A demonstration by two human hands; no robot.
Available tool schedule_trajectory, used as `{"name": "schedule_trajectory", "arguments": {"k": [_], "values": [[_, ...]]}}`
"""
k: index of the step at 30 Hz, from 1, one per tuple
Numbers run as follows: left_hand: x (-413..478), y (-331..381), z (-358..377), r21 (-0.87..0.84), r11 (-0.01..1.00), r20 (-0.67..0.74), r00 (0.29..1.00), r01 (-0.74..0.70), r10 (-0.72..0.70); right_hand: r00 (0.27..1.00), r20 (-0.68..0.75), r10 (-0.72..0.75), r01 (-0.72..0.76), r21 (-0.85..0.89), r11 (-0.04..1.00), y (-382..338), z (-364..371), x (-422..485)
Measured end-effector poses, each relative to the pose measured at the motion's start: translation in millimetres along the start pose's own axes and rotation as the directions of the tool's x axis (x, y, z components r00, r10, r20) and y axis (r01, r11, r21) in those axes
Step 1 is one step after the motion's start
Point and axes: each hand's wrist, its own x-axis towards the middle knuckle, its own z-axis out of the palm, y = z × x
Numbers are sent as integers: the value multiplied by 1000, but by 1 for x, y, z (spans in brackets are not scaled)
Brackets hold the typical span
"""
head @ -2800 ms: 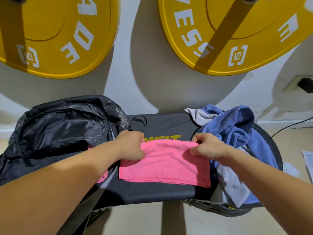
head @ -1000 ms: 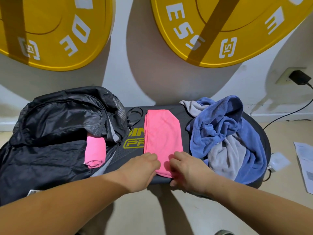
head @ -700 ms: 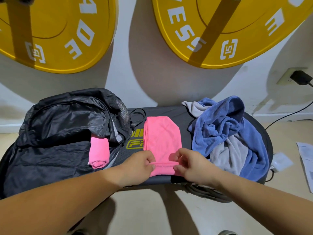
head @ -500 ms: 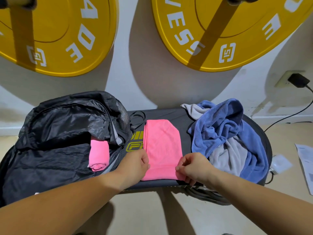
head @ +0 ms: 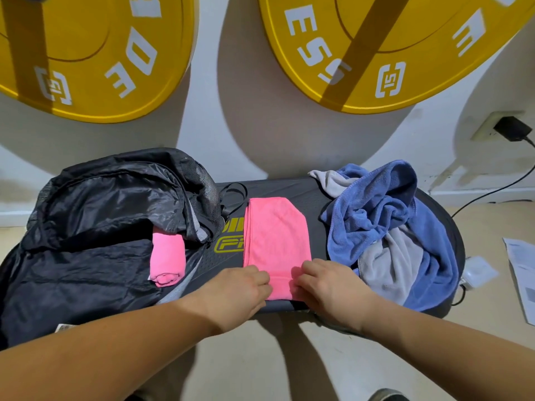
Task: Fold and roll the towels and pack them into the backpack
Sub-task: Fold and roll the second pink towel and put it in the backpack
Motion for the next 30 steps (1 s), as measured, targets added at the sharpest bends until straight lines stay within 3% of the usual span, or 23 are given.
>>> {"name": "schedule_trajectory", "arguments": {"k": [6, 8, 9, 10, 12, 14, 16, 18, 21, 23, 26, 30], "values": [[0, 0, -2, -183, 952, 68, 969, 247, -238, 998, 57, 21, -18, -50, 999, -6, -9, -2], [3, -2, -10, -372, 853, 75, 928, 365, -364, 989, 108, 102, -105, 23, 994, -5, -12, 4], [5, -4, -12, -463, 781, 97, 900, 419, -425, 962, 177, 206, -232, 144, 962, -3, -17, 8], [5, -6, -14, -534, 697, 154, 866, 479, -477, 897, 296, 329, -410, 273, 870, 0, -24, 13], [2, -10, -12, -653, 483, 285, 780, 584, -558, 729, 502, 465, -679, 447, 582, 6, -31, 21], [-3, -14, -8, -698, 332, 333, 698, 635, -634, 646, 527, 553, -762, 489, 424, 10, -30, 22], [-6, -15, -4, -655, 384, 276, 680, 650, -680, 621, 499, 605, -783, 434, 445, 11, -27, 19], [-8, -15, -2, -595, 535, 154, 739, 600, -656, 627, 467, 624, -779, 370, 506, 7, -23, 16], [-7, -13, -3, -500, 754, -29, 862, 427, -507, 628, 389, 674, -769, 440, 464, 2, -22, 20], [-3, -10, -2, -366, 878, -93, 927, 309, -364, 685, 292, 667, -698, 523, 489, 2, -23, 22], [2, -7, 1, -184, 964, -60, 977, 189, -203, 821, 163, 546, -535, 553, 639, 0, -28, 23], [-2, 5, -3, -48, 986, 14, 988, 157, -157, 887, 180, 425, -460, 273, 845, -4, -21, 21]]}}
